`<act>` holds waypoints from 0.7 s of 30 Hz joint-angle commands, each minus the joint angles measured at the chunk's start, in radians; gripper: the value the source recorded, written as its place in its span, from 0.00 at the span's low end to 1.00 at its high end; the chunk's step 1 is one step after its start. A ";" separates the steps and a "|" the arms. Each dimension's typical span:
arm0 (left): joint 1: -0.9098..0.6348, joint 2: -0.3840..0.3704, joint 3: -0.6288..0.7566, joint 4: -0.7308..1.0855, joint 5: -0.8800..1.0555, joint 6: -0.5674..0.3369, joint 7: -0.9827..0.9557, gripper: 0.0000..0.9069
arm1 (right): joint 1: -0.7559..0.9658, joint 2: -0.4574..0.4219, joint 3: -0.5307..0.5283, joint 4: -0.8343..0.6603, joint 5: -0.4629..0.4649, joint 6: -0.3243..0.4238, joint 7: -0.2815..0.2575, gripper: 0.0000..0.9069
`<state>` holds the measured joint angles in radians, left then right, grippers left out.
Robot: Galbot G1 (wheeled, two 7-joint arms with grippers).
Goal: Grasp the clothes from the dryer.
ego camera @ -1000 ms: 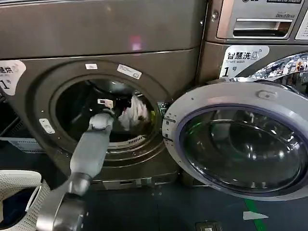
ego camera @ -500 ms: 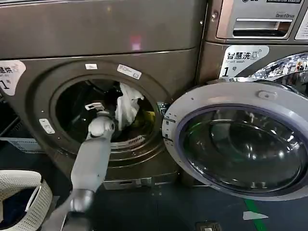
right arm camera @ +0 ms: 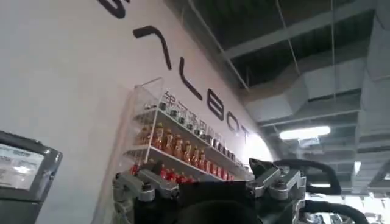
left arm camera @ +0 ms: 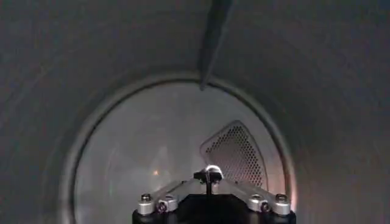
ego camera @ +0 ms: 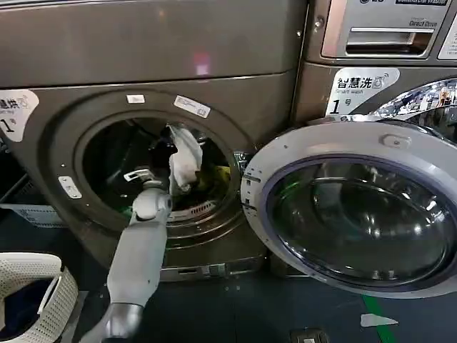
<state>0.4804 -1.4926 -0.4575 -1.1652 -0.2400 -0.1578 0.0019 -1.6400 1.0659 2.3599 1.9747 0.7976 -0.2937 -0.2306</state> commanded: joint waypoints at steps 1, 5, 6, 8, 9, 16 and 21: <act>0.041 -0.003 -0.011 -0.029 0.024 -0.005 -0.027 0.00 | 0.003 -0.002 -0.005 0.004 0.004 0.006 0.003 1.00; 0.046 -0.002 -0.014 -0.028 0.022 -0.005 -0.028 0.00 | 0.001 0.001 -0.003 0.009 0.008 0.007 0.003 1.00; 0.047 -0.003 -0.014 -0.027 0.023 -0.005 -0.029 0.00 | 0.001 0.000 -0.002 0.010 0.009 0.007 0.003 1.00; 0.046 -0.002 -0.013 -0.025 0.024 -0.005 -0.029 0.00 | 0.001 -0.002 0.001 0.011 0.019 0.011 0.002 1.00; 0.045 -0.003 -0.013 -0.024 0.024 -0.003 -0.028 0.00 | 0.000 -0.002 0.003 0.012 0.023 0.010 0.001 1.00; 0.047 -0.004 -0.010 -0.024 0.036 0.013 -0.030 0.00 | -0.001 0.005 0.011 0.018 0.021 0.001 -0.016 1.00; 0.045 -0.004 -0.012 -0.018 0.038 0.010 -0.028 0.00 | -0.003 0.004 0.015 0.017 0.019 0.000 -0.021 1.00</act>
<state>0.5213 -1.4961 -0.4676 -1.1824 -0.2064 -0.1514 -0.0230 -1.6433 1.0694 2.3732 1.9917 0.8144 -0.2919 -0.2466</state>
